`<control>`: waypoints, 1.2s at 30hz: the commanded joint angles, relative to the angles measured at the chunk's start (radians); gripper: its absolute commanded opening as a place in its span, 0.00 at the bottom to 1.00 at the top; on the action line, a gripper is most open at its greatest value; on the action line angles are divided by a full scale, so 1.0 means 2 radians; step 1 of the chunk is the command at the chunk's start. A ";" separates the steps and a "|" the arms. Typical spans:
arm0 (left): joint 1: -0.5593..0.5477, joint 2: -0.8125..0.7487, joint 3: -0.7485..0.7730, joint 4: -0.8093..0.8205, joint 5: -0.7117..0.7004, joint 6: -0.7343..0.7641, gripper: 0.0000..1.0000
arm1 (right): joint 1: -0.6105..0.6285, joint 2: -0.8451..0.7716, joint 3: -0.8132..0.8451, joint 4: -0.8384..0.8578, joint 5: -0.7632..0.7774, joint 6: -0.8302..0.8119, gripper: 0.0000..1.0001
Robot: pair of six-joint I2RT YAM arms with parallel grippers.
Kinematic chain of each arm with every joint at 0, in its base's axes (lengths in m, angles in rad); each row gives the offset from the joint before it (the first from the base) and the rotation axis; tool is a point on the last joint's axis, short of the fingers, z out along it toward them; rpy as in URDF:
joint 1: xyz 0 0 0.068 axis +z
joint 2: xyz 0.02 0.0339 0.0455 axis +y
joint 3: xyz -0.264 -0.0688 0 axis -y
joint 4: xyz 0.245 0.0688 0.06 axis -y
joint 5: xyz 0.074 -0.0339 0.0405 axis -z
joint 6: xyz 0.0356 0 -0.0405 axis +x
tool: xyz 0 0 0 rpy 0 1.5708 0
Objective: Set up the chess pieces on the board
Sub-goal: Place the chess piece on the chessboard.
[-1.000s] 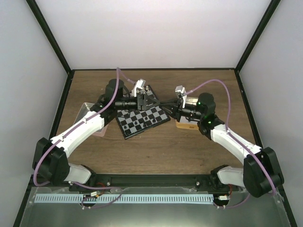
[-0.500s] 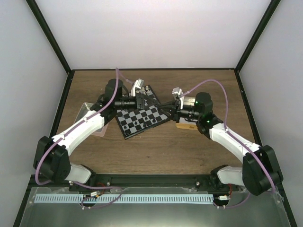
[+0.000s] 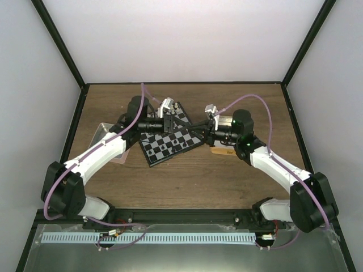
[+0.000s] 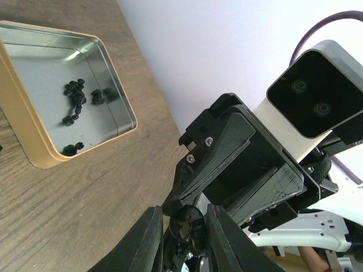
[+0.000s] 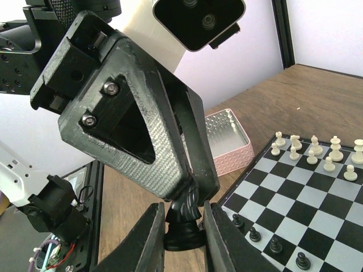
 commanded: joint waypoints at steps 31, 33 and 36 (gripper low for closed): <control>-0.064 -0.082 -0.076 -0.274 -0.508 0.125 0.04 | 0.011 -0.002 0.009 -0.036 0.250 0.020 0.72; -0.075 -0.075 -0.081 -0.270 -0.524 0.121 0.04 | 0.011 0.001 0.010 -0.039 0.259 0.021 0.73; -0.089 -0.062 -0.092 -0.260 -0.531 0.116 0.04 | 0.011 0.005 0.012 -0.044 0.269 0.023 0.73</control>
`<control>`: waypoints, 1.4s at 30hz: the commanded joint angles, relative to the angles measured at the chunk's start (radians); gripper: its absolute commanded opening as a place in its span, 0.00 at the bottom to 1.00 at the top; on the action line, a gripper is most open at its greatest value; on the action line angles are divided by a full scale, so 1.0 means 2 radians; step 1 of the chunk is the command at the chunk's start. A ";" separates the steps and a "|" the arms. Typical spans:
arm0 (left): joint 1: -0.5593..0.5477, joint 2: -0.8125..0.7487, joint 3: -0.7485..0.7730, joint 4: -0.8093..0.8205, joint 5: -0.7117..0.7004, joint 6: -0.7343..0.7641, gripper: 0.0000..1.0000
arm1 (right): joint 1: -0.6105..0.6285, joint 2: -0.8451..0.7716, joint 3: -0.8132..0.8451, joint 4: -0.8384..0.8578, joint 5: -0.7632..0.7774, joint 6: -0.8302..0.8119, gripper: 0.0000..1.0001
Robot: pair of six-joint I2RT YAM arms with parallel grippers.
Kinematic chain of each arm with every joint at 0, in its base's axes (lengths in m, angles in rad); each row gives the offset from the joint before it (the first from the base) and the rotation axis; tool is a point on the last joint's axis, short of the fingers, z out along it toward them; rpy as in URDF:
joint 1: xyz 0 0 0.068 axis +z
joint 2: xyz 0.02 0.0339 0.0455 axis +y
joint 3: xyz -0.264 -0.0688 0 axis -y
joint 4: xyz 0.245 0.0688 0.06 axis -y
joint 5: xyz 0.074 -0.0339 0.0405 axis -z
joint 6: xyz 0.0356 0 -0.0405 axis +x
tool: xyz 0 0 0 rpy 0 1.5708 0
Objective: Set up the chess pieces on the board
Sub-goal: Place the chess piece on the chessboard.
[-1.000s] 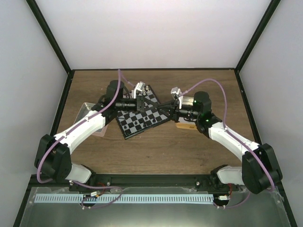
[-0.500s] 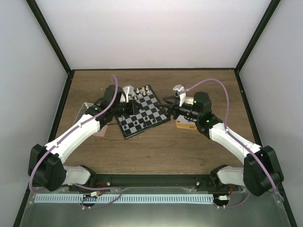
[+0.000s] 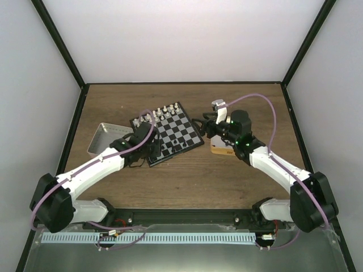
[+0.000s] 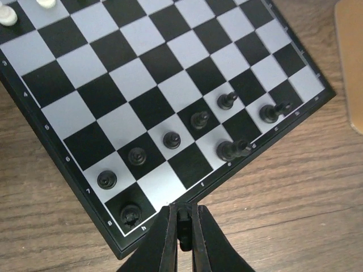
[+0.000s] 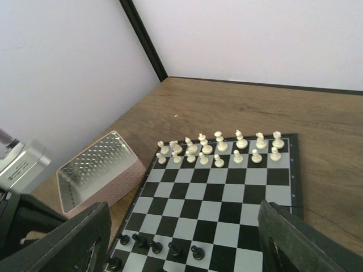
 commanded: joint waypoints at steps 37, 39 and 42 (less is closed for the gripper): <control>-0.023 0.134 -0.047 0.104 -0.050 -0.001 0.16 | 0.002 0.032 0.038 -0.054 0.056 0.013 0.73; -0.023 0.131 -0.047 0.102 -0.049 0.002 0.21 | 0.002 0.029 0.040 -0.057 0.059 0.014 0.73; -0.023 0.126 -0.041 0.099 -0.045 0.004 0.35 | 0.002 0.023 0.043 -0.063 0.061 0.018 0.73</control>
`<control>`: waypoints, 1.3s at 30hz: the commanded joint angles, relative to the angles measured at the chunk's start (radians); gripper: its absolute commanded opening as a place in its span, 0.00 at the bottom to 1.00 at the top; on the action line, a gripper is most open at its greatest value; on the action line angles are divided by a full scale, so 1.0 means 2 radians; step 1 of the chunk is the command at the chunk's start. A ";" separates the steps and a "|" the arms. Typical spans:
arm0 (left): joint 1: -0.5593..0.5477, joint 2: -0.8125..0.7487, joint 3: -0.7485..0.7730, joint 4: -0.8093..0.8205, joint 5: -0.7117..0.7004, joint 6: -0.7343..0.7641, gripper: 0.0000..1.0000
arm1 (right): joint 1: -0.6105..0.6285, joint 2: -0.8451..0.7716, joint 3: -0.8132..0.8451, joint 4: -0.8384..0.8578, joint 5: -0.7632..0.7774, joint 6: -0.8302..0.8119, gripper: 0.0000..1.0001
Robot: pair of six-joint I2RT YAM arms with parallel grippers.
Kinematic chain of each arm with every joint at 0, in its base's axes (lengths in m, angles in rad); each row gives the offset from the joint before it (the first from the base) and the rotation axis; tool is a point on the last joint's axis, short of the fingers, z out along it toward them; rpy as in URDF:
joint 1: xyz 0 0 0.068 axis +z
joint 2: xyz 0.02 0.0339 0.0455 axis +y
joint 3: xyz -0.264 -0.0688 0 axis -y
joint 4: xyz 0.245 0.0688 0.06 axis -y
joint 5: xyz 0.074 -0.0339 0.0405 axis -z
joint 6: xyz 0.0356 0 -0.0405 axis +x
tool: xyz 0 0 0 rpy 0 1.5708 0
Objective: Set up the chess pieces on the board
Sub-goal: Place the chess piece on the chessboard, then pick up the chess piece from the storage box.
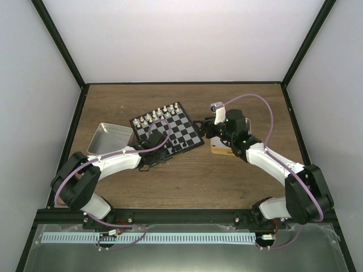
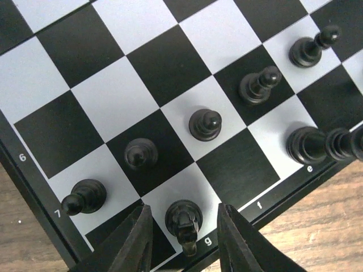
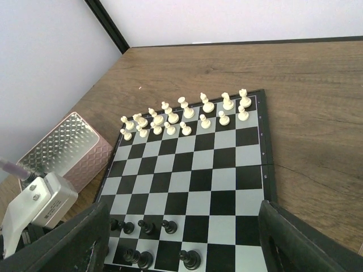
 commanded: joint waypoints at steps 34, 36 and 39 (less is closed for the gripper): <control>0.015 -0.154 0.013 -0.016 -0.044 0.003 0.61 | -0.091 0.148 0.092 -0.264 0.302 0.138 0.54; 0.016 -0.154 0.013 -0.017 -0.042 0.004 0.61 | -0.092 0.159 0.097 -0.264 0.317 0.140 0.52; 0.019 -0.154 0.012 -0.017 -0.040 0.007 0.61 | -0.099 0.175 0.099 -0.259 0.314 0.141 0.47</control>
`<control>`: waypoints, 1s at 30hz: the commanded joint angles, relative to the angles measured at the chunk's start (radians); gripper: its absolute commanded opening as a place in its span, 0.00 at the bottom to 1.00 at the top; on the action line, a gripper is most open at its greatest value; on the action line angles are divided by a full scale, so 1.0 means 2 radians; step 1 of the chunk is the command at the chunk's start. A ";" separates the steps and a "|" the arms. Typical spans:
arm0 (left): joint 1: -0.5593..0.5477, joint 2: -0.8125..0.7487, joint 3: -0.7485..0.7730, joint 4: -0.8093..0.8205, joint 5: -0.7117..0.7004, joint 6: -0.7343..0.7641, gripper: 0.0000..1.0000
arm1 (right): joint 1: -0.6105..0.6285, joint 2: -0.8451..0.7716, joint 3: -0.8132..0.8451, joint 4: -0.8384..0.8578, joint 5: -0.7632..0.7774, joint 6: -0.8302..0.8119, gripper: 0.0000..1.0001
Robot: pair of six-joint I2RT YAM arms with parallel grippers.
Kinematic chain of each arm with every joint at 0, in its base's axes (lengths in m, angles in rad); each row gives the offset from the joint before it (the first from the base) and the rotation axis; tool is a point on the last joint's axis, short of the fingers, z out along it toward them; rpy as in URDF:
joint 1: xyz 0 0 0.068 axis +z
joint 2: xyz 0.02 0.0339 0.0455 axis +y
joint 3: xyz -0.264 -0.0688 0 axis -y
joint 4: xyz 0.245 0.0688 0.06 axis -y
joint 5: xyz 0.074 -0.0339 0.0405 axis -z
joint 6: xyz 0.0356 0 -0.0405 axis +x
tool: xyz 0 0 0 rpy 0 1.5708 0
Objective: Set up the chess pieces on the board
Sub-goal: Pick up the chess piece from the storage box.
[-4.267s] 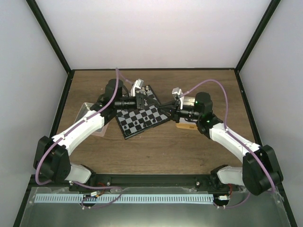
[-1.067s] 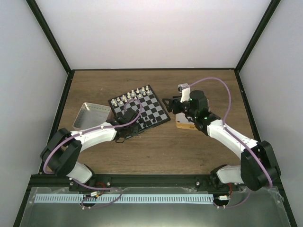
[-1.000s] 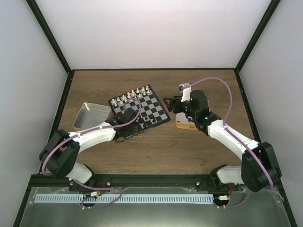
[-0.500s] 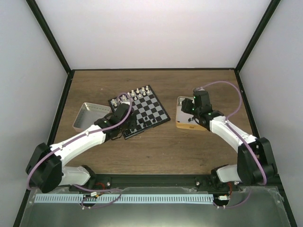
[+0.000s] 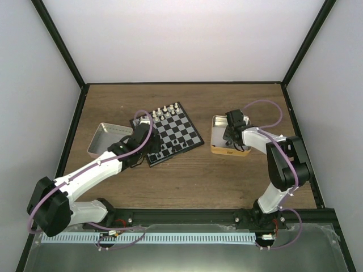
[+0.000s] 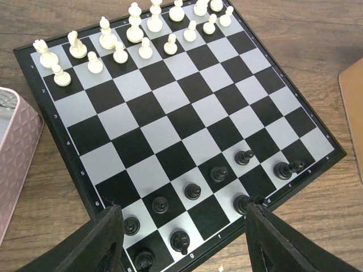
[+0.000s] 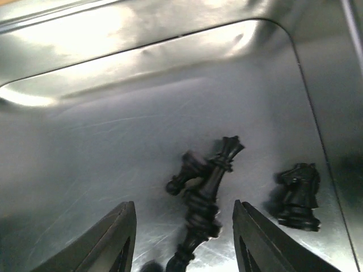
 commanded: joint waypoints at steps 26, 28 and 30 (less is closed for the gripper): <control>0.006 -0.023 0.003 0.039 0.048 0.004 0.64 | -0.022 -0.075 -0.010 0.106 -0.092 -0.027 0.13; 0.006 -0.024 0.005 0.050 0.066 0.001 0.65 | -0.023 -0.084 -0.015 0.114 -0.120 -0.024 0.13; 0.006 -0.022 0.005 0.069 0.092 -0.005 0.65 | -0.022 -0.094 -0.021 0.122 -0.155 -0.006 0.14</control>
